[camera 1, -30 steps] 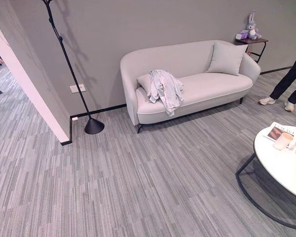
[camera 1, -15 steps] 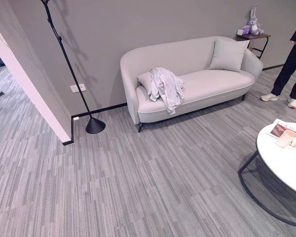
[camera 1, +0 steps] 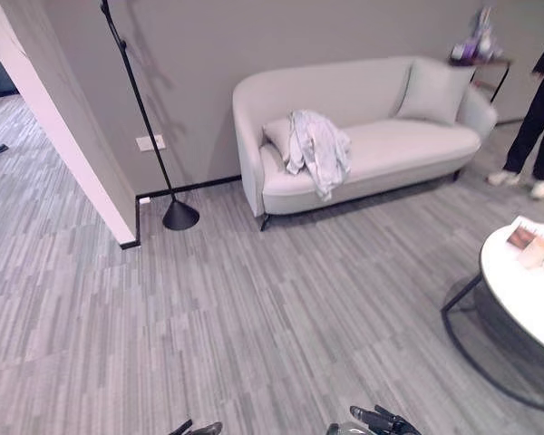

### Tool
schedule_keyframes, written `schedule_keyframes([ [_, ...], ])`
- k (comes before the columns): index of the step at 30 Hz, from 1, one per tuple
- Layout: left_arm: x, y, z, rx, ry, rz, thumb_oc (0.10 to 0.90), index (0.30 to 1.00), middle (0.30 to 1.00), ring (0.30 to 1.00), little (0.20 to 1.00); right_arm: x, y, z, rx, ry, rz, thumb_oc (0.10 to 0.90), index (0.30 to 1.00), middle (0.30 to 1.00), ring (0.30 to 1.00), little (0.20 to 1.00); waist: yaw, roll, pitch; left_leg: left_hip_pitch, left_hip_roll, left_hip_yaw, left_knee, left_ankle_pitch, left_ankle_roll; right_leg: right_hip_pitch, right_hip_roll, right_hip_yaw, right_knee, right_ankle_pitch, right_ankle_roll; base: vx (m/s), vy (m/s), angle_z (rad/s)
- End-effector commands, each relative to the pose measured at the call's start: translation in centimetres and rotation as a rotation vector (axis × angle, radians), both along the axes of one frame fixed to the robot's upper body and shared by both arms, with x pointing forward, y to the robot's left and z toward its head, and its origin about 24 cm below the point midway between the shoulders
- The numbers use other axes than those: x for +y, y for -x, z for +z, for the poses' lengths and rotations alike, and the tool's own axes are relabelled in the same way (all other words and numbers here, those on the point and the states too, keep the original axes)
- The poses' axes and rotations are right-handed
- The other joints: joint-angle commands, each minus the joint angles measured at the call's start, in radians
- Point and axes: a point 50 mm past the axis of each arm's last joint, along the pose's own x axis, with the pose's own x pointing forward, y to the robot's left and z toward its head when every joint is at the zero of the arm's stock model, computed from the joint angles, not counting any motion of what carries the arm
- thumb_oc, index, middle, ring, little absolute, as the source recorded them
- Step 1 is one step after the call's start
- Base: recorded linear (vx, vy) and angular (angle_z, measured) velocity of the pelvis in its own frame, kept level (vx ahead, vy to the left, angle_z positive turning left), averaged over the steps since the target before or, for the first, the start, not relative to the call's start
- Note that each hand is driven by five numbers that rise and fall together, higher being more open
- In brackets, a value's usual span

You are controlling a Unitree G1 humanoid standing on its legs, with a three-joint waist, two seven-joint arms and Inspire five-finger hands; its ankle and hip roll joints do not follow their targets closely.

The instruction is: Hang the clothes on the sofa on the clothes rack.

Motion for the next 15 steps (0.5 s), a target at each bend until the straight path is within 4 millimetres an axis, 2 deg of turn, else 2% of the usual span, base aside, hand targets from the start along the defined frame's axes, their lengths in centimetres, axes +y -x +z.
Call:
schedule_keyframes([
  [1, 0.0, 1.0, -0.1, 0.028, -0.014, 0.011, 0.8, 0.9, 0.9, 0.9, 0.9, 3.5, -1.1, -0.2, -0.082, -0.136, 0.024, 0.8, 0.9, 0.9, 0.9, 0.9, 0.023, 0.013, -0.031, 0.009, 0.029, -0.08, -0.02, -0.062, -0.034, 0.13, 0.006, 0.026, -0.42, 0.105, 0.014, 0.18, -0.2, 0.17],
  [2, 0.4, 0.4, 0.0, 0.01, -0.032, 0.026, 0.8, 0.9, 0.9, 0.9, 0.9, 3.7, -1.7, 0.0, -0.104, -0.138, 0.02, 0.8, 0.9, 0.9, 0.9, 0.9, 0.031, 0.004, -0.027, 0.015, 0.032, -0.101, -0.02, -0.079, -0.047, 0.129, -0.041, 0.078, -0.579, 0.172, 0.028, 0.33, -0.264, 0.12],
  [3, 0.7, -0.1, 0.2, -0.005, -0.044, 0.031, 0.8, 0.9, 0.9, 0.9, 0.9, 3.8, -2.0, 0.1, -0.114, -0.141, 0.034, 0.8, 0.9, 0.9, 0.9, 0.9, 0.027, -0.007, -0.024, 0.032, 0.042, -0.121, -0.017, -0.099, -0.058, 0.116, -0.087, 0.122, -0.649, 0.231, 0.043, 0.33, -0.262, 0.06],
  [4, 0.7, -0.1, 0.2, -0.005, -0.044, 0.031, 0.8, 0.9, 0.9, 0.9, 0.9, 3.8, -2.0, 0.1, -0.114, -0.141, 0.034, 0.8, 0.9, 0.9, 0.9, 0.9, 0.027, -0.005, -0.023, 0.035, 0.044, -0.12, -0.017, -0.1, -0.057, 0.121, -0.085, 0.121, -0.654, 0.233, 0.043, 0.29, -0.185, 0.04],
  [5, 0.8, -0.3, 0.2, -0.01, -0.048, 0.028, 0.8, 0.9, 0.9, 0.9, 0.9, 4.1, -2.1, 0.2, -0.121, -0.15, 0.044, 0.8, 0.9, 0.9, 0.9, 0.9, 0.025, -0.015, -0.022, 0.045, 0.048, -0.125, -0.018, -0.109, -0.06, 0.116, -0.091, 0.136, -0.659, 0.253, 0.05, 0.21, -0.119, 0.2],
  [7, 1.2, 0.0, 0.3, -0.004, -0.061, 0.046, 0.8, 0.9, 0.9, 0.9, 0.9, 4.7, -2.1, 0.1, -0.123, -0.163, 0.06, 0.8, 0.9, 0.9, 0.9, 0.9, 0.026, -0.042, -0.03, 0.069, 0.066, -0.132, -0.03, -0.123, -0.073, 0.117, -0.066, 0.131, -0.649, 0.242, 0.049, 0.3, -0.197, 0.07],
  [9, 1.6, -0.1, 0.4, -0.014, -0.068, 0.076, 0.8, 0.9, 0.9, 0.9, 0.9, 5.0, -2.3, 0.2, -0.124, -0.166, 0.09, 0.8, 0.9, 0.9, 0.9, 0.9, 0.02, -0.05, -0.043, 0.083, 0.114, -0.152, -0.037, -0.128, -0.092, 0.095, -0.026, 0.126, -0.6, 0.21, 0.037, 0.33, -0.296, 0.1],
  [10, 1.7, 0.0, 0.4, -0.002, -0.076, 0.063, 0.8, 0.9, 0.9, 0.9, 0.9, 5.0, -2.7, 0.3, -0.13, -0.159, 0.097, 0.8, 0.9, 0.9, 0.9, 0.9, 0.018, -0.047, -0.05, 0.096, 0.168, -0.172, -0.049, -0.134, -0.112, 0.094, 0.009, 0.095, -0.573, 0.177, 0.023, 0.34, -0.372, 0.52],
  [11, 1.6, -0.1, 0.4, 0.002, -0.074, 0.054, 0.8, 0.9, 0.9, 0.9, 0.9, 5.0, -3.0, 0.3, -0.132, -0.155, 0.102, 0.8, 0.9, 0.9, 0.9, 0.9, 0.016, -0.042, -0.053, 0.094, 0.195, -0.179, -0.049, -0.133, -0.121, 0.094, 0.024, 0.073, -0.561, 0.163, 0.016, 0.31, -0.373, 0.64],
  [15, 1.4, 0.0, 0.4, -0.001, -0.07, 0.08, 0.8, 0.9, 0.9, 0.9, 0.9, 4.7, -4.2, 0.8, -0.163, -0.122, 0.147, 0.8, 0.9, 0.9, 0.9, 0.9, 0.022, -0.033, -0.061, 0.075, 0.276, -0.198, -0.009, -0.12, -0.156, 0.113, 0.095, 0.019, -0.568, 0.121, -0.019, 0.23, -0.277, 0.19],
])
